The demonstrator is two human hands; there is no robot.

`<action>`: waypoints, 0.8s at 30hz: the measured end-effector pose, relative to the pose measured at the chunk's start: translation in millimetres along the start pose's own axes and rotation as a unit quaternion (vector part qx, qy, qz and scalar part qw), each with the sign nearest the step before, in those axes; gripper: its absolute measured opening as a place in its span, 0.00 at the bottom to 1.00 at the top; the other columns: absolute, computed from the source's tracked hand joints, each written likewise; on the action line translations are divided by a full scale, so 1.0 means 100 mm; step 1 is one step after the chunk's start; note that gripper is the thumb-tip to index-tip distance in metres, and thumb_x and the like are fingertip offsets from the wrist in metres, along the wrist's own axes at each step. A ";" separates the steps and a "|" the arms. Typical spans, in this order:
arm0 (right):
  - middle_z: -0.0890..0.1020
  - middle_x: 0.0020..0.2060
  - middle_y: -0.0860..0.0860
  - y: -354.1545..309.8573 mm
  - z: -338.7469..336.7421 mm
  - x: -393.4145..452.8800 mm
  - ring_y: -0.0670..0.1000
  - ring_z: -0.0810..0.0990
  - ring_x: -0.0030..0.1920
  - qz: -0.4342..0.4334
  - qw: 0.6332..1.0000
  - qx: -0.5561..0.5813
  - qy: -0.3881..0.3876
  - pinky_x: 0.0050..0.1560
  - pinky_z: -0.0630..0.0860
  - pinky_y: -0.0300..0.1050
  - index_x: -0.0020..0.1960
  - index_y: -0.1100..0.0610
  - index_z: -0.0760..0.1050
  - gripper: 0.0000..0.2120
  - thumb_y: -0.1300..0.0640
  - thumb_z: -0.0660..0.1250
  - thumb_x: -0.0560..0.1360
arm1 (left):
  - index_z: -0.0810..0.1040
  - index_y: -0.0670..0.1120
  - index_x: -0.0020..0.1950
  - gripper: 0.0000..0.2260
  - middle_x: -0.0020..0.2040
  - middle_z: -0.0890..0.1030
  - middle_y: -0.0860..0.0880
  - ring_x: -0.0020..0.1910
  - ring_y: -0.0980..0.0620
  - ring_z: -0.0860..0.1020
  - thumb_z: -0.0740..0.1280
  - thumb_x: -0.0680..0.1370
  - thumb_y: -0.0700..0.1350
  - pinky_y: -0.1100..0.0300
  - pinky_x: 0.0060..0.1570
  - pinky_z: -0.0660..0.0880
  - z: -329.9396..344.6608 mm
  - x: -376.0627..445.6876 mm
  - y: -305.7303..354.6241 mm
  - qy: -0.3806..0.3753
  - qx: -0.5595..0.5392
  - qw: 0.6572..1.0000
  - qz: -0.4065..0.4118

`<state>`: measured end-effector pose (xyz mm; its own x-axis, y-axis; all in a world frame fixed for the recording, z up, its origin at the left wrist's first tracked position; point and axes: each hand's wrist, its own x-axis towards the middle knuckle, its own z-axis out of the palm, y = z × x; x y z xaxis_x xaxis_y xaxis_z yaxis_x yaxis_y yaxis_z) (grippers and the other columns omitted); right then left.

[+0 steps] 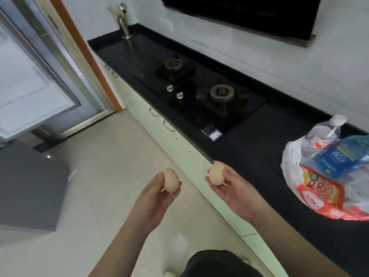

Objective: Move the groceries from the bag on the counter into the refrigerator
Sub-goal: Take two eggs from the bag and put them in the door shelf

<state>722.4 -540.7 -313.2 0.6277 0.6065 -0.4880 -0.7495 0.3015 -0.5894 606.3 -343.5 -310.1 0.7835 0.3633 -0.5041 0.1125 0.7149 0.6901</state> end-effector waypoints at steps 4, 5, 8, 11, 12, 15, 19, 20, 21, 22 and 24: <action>0.82 0.56 0.58 0.44 0.62 0.07 0.56 0.83 0.54 0.016 0.999 -0.023 -0.033 0.57 0.80 0.47 0.65 0.56 0.74 0.20 0.56 0.64 0.73 | 0.80 0.39 0.58 0.17 0.52 0.82 0.41 0.50 0.45 0.82 0.63 0.77 0.49 0.57 0.45 0.81 -0.58 -0.32 0.36 0.003 -0.040 0.998 0.039; 0.82 0.56 0.58 0.54 0.77 0.09 0.56 0.83 0.54 0.022 0.998 -0.034 -0.042 0.54 0.81 0.46 0.65 0.56 0.74 0.21 0.56 0.65 0.72 | 0.80 0.39 0.58 0.17 0.52 0.82 0.41 0.50 0.46 0.82 0.63 0.77 0.50 0.58 0.44 0.81 -0.72 -0.41 0.45 0.006 -0.047 0.998 0.048; 0.82 0.56 0.58 0.86 1.17 0.19 0.57 0.83 0.55 0.039 0.995 -0.050 -0.072 0.51 0.81 0.45 0.66 0.56 0.74 0.21 0.55 0.64 0.73 | 0.79 0.39 0.59 0.19 0.52 0.82 0.41 0.48 0.46 0.82 0.62 0.76 0.50 0.58 0.43 0.81 -1.09 -0.64 0.68 0.017 -0.073 0.995 0.067; 0.82 0.56 0.59 1.17 1.58 0.28 0.58 0.82 0.56 0.063 0.989 -0.071 -0.112 0.51 0.81 0.45 0.66 0.56 0.74 0.21 0.56 0.64 0.73 | 0.78 0.38 0.60 0.19 0.52 0.82 0.41 0.48 0.46 0.82 0.62 0.76 0.50 0.57 0.44 0.81 -1.47 -0.86 0.88 0.040 -0.103 0.990 0.091; 0.83 0.56 0.59 1.25 1.68 0.30 0.58 0.82 0.55 0.070 0.987 -0.076 -0.123 0.51 0.81 0.45 0.65 0.56 0.74 0.20 0.56 0.64 0.73 | 0.78 0.38 0.61 0.19 0.52 0.82 0.41 0.48 0.46 0.82 0.62 0.76 0.50 0.57 0.45 0.81 -1.56 -0.92 0.93 0.048 -0.107 0.988 0.099; 0.82 0.55 0.60 1.43 1.98 0.36 0.58 0.82 0.55 0.097 0.977 -0.096 -0.161 0.50 0.81 0.45 0.64 0.57 0.75 0.19 0.56 0.64 0.74 | 0.78 0.40 0.61 0.18 0.52 0.82 0.41 0.50 0.45 0.82 0.62 0.77 0.50 0.56 0.46 0.81 -1.82 -1.06 1.04 0.074 -0.127 0.982 0.122; 0.82 0.54 0.61 1.64 2.40 0.49 0.58 0.83 0.52 0.142 0.961 -0.118 -0.206 0.49 0.82 0.45 0.62 0.57 0.76 0.16 0.58 0.62 0.75 | 0.78 0.41 0.59 0.17 0.52 0.82 0.41 0.49 0.45 0.82 0.63 0.76 0.50 0.56 0.44 0.81 -2.13 -1.25 1.19 0.110 -0.163 0.965 0.171; 0.83 0.54 0.61 1.69 2.49 0.55 0.58 0.83 0.51 0.153 0.957 -0.120 -0.215 0.48 0.82 0.45 0.61 0.57 0.77 0.16 0.58 0.62 0.75 | 0.79 0.41 0.59 0.17 0.51 0.82 0.41 0.49 0.45 0.82 0.63 0.76 0.50 0.57 0.44 0.81 -2.19 -1.28 1.22 0.119 -0.170 0.961 0.183; 0.83 0.53 0.61 1.73 2.58 0.60 0.58 0.83 0.51 0.166 0.953 -0.118 -0.225 0.47 0.82 0.45 0.61 0.57 0.77 0.15 0.58 0.61 0.75 | 0.79 0.41 0.59 0.17 0.51 0.82 0.41 0.49 0.45 0.82 0.63 0.76 0.50 0.57 0.44 0.81 -2.25 -1.30 1.25 0.129 -0.176 0.957 0.193; 0.82 0.53 0.62 1.77 2.67 0.66 0.58 0.84 0.50 0.176 0.949 -0.117 -0.232 0.47 0.82 0.45 0.60 0.57 0.78 0.15 0.58 0.61 0.76 | 0.79 0.41 0.58 0.17 0.51 0.82 0.41 0.49 0.45 0.82 0.63 0.76 0.50 0.57 0.44 0.81 -2.30 -1.32 1.28 0.138 -0.180 0.953 0.201; 0.82 0.54 0.62 1.85 2.84 0.78 0.58 0.84 0.50 0.194 0.943 -0.117 -0.244 0.47 0.82 0.45 0.58 0.57 0.81 0.15 0.58 0.61 0.76 | 0.79 0.41 0.58 0.16 0.51 0.82 0.41 0.49 0.45 0.82 0.63 0.76 0.50 0.57 0.44 0.81 -2.38 -1.32 1.34 0.157 -0.190 0.945 0.214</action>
<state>573.2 -228.2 -277.3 0.1007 0.9215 -0.3751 -0.7995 -0.1495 -0.5817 371.9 -153.5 -274.8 0.4805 0.7845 -0.3920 -0.4470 0.6036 0.6602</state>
